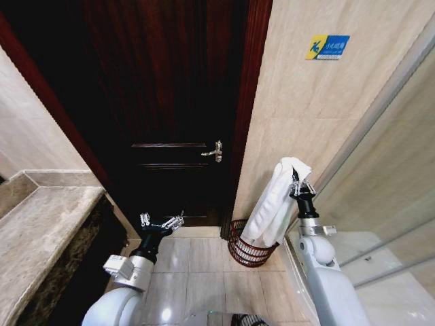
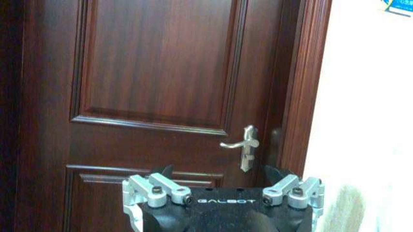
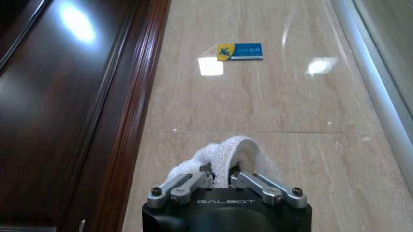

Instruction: Discard the used towel into the hamper.

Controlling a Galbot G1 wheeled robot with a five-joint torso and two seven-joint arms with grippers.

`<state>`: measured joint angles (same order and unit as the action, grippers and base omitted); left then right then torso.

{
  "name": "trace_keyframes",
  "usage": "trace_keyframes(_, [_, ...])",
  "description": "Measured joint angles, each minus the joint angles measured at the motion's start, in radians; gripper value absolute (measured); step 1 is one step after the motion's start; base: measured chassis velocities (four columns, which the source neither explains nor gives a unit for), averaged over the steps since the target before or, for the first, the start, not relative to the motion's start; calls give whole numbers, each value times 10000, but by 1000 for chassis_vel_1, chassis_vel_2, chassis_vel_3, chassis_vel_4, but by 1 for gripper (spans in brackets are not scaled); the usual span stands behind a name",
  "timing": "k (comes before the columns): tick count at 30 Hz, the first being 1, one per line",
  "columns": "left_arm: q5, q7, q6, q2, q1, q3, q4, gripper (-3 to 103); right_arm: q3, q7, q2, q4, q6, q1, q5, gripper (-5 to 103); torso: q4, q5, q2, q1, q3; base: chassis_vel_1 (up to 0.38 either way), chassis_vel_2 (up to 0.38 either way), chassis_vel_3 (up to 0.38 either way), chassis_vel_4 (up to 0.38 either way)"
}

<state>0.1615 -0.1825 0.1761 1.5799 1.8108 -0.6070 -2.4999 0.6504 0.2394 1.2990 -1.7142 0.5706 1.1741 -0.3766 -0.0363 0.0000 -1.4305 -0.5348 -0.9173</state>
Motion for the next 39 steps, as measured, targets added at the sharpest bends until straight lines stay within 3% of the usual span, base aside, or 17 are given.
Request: trace_keyframes(39, [0,0,0,0,0,0,0,97,134,-39,116,-174,16,172,-74,9,1,0,0,0,0,0,0,0,0])
